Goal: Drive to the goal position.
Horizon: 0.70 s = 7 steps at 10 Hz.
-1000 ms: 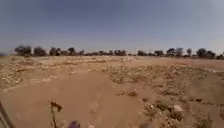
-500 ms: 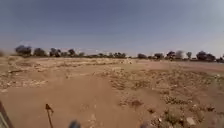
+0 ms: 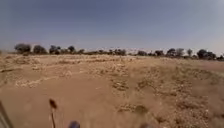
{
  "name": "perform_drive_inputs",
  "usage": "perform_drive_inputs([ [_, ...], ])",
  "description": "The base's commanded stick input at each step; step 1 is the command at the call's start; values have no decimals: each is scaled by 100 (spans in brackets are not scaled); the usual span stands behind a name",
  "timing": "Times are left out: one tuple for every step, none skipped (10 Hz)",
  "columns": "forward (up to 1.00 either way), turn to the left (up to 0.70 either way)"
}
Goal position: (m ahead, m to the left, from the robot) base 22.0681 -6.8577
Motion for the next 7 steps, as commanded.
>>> perform_drive_inputs([
  [50, 0],
  [50, 0],
  [50, 0],
  [50, 0],
  [50, 0],
  [50, 0],
  [50, 0],
])
